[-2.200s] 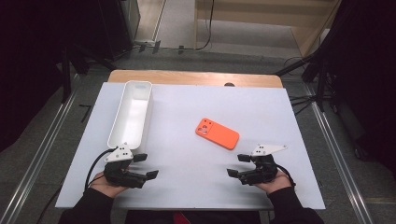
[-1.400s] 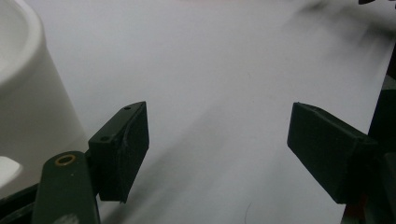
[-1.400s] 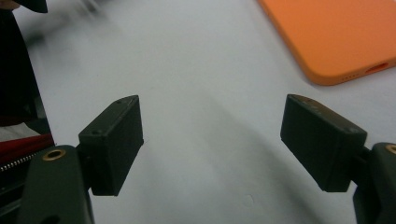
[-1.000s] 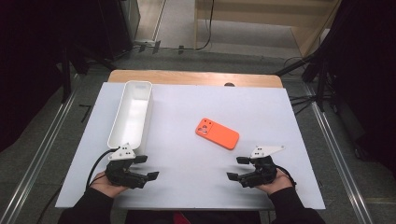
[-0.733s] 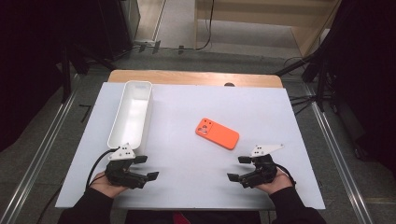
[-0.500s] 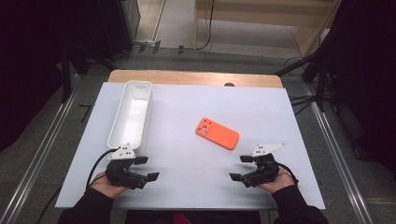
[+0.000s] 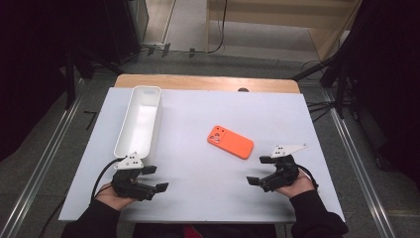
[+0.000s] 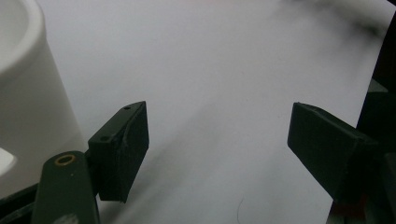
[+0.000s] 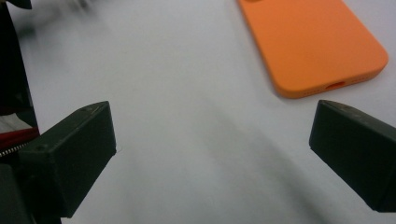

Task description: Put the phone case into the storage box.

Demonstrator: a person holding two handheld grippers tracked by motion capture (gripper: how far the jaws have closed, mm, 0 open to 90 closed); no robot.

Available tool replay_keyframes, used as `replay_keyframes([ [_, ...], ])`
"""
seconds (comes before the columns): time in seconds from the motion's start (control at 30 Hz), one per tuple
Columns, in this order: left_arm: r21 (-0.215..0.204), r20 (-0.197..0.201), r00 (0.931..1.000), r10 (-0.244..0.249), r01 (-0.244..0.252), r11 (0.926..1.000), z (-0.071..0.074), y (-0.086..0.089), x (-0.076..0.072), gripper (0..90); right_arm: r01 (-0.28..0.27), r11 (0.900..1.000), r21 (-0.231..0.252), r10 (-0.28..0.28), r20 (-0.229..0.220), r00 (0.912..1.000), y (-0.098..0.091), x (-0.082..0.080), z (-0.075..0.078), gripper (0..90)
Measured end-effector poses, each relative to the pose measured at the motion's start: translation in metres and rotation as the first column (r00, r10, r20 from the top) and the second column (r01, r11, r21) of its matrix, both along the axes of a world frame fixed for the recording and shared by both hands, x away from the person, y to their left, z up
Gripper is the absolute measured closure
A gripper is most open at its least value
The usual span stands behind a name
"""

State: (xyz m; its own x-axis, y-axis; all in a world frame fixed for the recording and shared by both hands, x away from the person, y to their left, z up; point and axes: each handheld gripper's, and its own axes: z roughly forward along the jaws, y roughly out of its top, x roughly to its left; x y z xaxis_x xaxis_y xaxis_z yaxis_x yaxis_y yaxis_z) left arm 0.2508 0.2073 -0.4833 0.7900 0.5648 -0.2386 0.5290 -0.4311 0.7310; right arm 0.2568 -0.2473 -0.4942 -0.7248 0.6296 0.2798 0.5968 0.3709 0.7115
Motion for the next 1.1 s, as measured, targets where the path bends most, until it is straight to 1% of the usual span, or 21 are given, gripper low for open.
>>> replay_keyframes([
  [0.23,-0.002,-0.003,1.0000,-0.004,0.004,1.0000,0.000,-0.001,0.000,20.9,0.009,0.9996,0.029,-0.009,0.004,1.0000,-0.004,0.007,0.003,0.0],
  [0.33,-0.016,-0.003,1.0000,-0.003,0.003,0.9999,0.001,0.000,0.000,20.8,0.008,0.9997,0.024,-0.008,0.000,1.0000,-0.006,0.012,0.004,0.0],
  [0.43,-0.015,-0.003,1.0000,-0.002,0.002,0.9999,0.000,0.000,0.000,20.8,0.008,0.9998,0.019,-0.008,0.007,0.9999,-0.008,0.014,0.004,0.0],
  [0.5,-0.017,-0.004,1.0000,-0.004,0.004,0.9998,0.001,0.000,0.000,20.9,0.009,0.9997,0.021,-0.010,0.023,0.9997,-0.009,0.017,0.006,0.0],
  [0.6,-0.016,-0.002,1.0000,-0.006,0.006,0.9999,0.001,0.001,0.000,20.9,0.013,0.9998,0.017,-0.013,0.033,0.9994,-0.011,0.021,0.008,0.0],
  [0.73,-0.019,-0.003,1.0000,-0.001,0.001,0.9998,0.001,0.001,0.000,20.9,0.013,0.9994,0.031,-0.015,0.040,0.9991,-0.013,0.026,0.011,0.0],
  [0.9,-0.017,-0.001,1.0000,-0.005,0.005,0.9998,0.001,0.000,0.000,20.8,0.011,0.9997,0.022,-0.012,0.047,0.9988,-0.011,0.031,0.014,0.0],
  [1.1,-0.022,-0.002,1.0000,-0.001,0.001,0.9997,0.001,0.001,0.000,20.8,0.001,1.0000,0.002,-0.001,0.058,0.9983,-0.005,0.040,0.017,0.0],
])
